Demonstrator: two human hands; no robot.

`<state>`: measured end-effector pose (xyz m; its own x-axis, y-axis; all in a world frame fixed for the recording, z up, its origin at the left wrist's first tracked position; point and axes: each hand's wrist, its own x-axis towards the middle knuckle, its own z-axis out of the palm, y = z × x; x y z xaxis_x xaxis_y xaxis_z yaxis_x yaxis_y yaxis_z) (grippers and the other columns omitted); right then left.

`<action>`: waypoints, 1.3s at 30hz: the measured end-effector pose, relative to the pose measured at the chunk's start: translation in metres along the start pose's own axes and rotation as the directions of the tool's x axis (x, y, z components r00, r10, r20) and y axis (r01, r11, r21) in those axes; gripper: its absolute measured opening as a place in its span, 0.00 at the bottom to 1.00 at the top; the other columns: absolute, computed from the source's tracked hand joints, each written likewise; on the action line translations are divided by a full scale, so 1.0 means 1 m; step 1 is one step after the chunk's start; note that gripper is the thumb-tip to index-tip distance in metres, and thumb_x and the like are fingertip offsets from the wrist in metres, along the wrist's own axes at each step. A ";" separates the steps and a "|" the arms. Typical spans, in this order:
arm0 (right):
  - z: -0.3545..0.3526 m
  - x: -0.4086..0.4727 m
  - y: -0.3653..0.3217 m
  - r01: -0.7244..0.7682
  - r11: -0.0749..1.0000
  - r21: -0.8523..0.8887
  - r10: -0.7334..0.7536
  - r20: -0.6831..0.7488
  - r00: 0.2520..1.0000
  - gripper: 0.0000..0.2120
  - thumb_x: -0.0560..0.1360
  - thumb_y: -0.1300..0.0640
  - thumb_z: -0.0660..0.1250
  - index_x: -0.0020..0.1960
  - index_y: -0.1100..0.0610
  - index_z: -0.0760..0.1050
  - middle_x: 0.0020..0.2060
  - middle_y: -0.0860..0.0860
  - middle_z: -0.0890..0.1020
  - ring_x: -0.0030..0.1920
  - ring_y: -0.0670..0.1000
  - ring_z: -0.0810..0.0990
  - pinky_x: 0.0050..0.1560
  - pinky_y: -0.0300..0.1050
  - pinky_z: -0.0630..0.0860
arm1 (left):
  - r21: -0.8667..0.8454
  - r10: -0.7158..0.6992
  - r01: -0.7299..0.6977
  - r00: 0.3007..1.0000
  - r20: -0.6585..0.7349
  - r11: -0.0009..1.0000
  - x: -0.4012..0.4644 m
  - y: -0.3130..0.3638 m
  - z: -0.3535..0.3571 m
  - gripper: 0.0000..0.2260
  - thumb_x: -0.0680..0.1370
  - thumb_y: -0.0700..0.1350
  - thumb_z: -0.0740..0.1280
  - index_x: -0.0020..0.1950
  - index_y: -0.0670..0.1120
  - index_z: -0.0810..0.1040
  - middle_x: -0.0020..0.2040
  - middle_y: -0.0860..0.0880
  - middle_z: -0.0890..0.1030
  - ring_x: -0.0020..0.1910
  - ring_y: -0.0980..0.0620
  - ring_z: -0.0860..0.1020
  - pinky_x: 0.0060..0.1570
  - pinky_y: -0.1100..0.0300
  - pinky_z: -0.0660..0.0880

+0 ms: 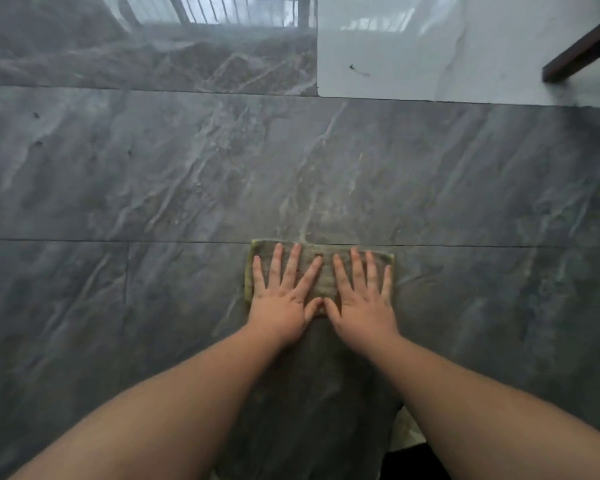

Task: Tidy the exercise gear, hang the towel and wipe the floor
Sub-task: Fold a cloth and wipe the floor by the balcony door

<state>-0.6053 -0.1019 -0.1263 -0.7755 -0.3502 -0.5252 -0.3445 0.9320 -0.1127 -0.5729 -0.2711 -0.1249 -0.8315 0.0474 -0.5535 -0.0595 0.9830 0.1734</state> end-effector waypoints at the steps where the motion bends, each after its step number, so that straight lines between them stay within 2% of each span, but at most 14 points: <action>1: 0.009 -0.015 -0.006 -0.004 1.000 0.007 0.003 0.003 1.000 0.39 0.75 0.36 0.55 0.80 0.50 0.47 0.80 0.55 0.44 0.80 0.59 0.42 0.75 0.70 0.45 | -0.010 -0.007 0.007 1.000 0.002 1.000 -0.017 0.000 0.012 0.32 0.79 0.66 0.45 0.76 0.61 0.31 0.77 0.47 0.29 0.75 0.41 0.28 0.69 0.31 0.32; 3: 0.024 -0.041 -0.017 0.022 1.000 -0.010 -0.022 0.015 1.000 0.39 0.74 0.37 0.57 0.80 0.51 0.52 0.80 0.56 0.49 0.80 0.60 0.46 0.74 0.71 0.50 | -0.055 -0.041 0.039 0.999 -0.023 0.998 -0.051 -0.001 0.033 0.32 0.79 0.65 0.50 0.80 0.60 0.43 0.81 0.45 0.41 0.79 0.39 0.39 0.71 0.29 0.42; 5: 0.035 -0.059 -0.028 0.055 0.998 -0.032 -0.054 0.023 0.998 0.38 0.73 0.38 0.57 0.79 0.52 0.56 0.79 0.57 0.52 0.79 0.61 0.50 0.73 0.71 0.51 | -0.094 -0.086 0.085 0.996 -0.004 0.992 -0.074 -0.001 0.046 0.32 0.77 0.64 0.54 0.80 0.57 0.54 0.81 0.44 0.52 0.79 0.38 0.48 0.70 0.28 0.49; 9: 0.042 -0.052 -0.039 0.048 0.997 -0.058 -0.048 0.006 0.999 0.40 0.70 0.39 0.59 0.78 0.52 0.57 0.78 0.58 0.56 0.77 0.62 0.56 0.71 0.72 0.51 | -0.106 -0.121 0.116 0.992 -0.043 0.988 -0.077 -0.006 0.053 0.32 0.75 0.64 0.55 0.79 0.58 0.58 0.80 0.45 0.53 0.79 0.38 0.51 0.69 0.27 0.53; 11: 0.034 -0.032 -0.040 0.108 0.991 -0.079 -0.110 -0.025 0.994 0.39 0.70 0.39 0.59 0.78 0.50 0.55 0.79 0.57 0.57 0.78 0.61 0.55 0.72 0.72 0.51 | -0.122 -0.132 0.123 0.988 -0.077 0.985 -0.068 -0.014 0.050 0.33 0.74 0.65 0.56 0.79 0.59 0.58 0.80 0.45 0.53 0.79 0.38 0.52 0.69 0.27 0.51; 14: 0.011 0.015 -0.050 0.168 0.980 -0.110 -0.178 -0.081 0.981 0.36 0.73 0.38 0.57 0.79 0.48 0.55 0.79 0.55 0.57 0.79 0.59 0.53 0.74 0.71 0.49 | -0.137 -0.215 0.196 0.966 -0.144 0.971 -0.037 -0.042 0.032 0.35 0.74 0.68 0.55 0.79 0.61 0.51 0.81 0.46 0.53 0.79 0.38 0.50 0.70 0.28 0.46; 18: -0.026 0.093 -0.076 0.118 0.987 -0.108 -0.133 -0.145 0.980 0.37 0.74 0.36 0.54 0.80 0.45 0.48 0.80 0.53 0.52 0.79 0.58 0.48 0.75 0.69 0.42 | -0.057 -0.216 0.209 0.956 -0.196 0.976 0.027 -0.093 -0.016 0.34 0.75 0.70 0.48 0.77 0.65 0.38 0.81 0.48 0.43 0.79 0.41 0.40 0.71 0.30 0.37; 20: -0.045 0.129 -0.085 0.101 0.988 -0.119 -0.120 -0.173 0.978 0.36 0.75 0.36 0.51 0.80 0.44 0.44 0.81 0.52 0.49 0.80 0.57 0.45 0.74 0.69 0.39 | -0.039 -0.205 0.201 0.956 -0.211 0.979 0.059 -0.115 -0.042 0.33 0.75 0.71 0.46 0.76 0.66 0.35 0.81 0.49 0.39 0.78 0.43 0.36 0.70 0.31 0.34; 24: -0.092 0.208 -0.095 0.114 0.986 -0.125 -0.137 -0.199 0.970 0.34 0.77 0.36 0.46 0.79 0.41 0.39 0.81 0.50 0.42 0.80 0.55 0.39 0.74 0.67 0.35 | -0.039 -0.212 0.208 0.948 -0.236 0.977 0.126 -0.150 -0.093 0.33 0.76 0.71 0.45 0.76 0.66 0.34 0.80 0.51 0.35 0.77 0.44 0.32 0.69 0.32 0.32; 29: -0.141 0.295 -0.104 0.104 0.989 -0.101 -0.125 -0.241 0.962 0.33 0.78 0.36 0.45 0.79 0.40 0.39 0.81 0.48 0.41 0.80 0.53 0.39 0.74 0.65 0.34 | -0.041 -0.205 0.201 0.946 -0.251 0.979 0.202 -0.187 -0.149 0.32 0.76 0.70 0.45 0.75 0.66 0.34 0.80 0.51 0.34 0.77 0.45 0.32 0.69 0.32 0.33; 34: -0.180 0.356 -0.108 0.135 0.987 -0.090 -0.149 -0.168 0.975 0.32 0.78 0.35 0.44 0.79 0.40 0.37 0.80 0.47 0.37 0.79 0.52 0.34 0.74 0.65 0.33 | -0.042 -0.213 0.208 0.951 -0.224 0.977 0.249 -0.210 -0.188 0.31 0.77 0.70 0.46 0.76 0.67 0.35 0.79 0.52 0.33 0.77 0.45 0.32 0.69 0.31 0.33; 39: -0.193 0.361 -0.112 0.129 0.988 -0.088 -0.135 -0.067 0.989 0.32 0.79 0.36 0.43 0.78 0.40 0.33 0.78 0.47 0.33 0.78 0.53 0.30 0.73 0.66 0.31 | -0.033 -0.189 0.186 0.963 -0.193 0.982 0.255 -0.218 -0.198 0.32 0.76 0.70 0.46 0.75 0.67 0.34 0.79 0.51 0.32 0.77 0.45 0.30 0.68 0.31 0.32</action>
<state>-0.9487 -0.3508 -0.1408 -0.7559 -0.4780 -0.4474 -0.4865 0.8674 -0.1048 -0.8817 -0.5080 -0.1426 -0.8960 -0.1740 -0.4086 -0.2313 0.9683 0.0948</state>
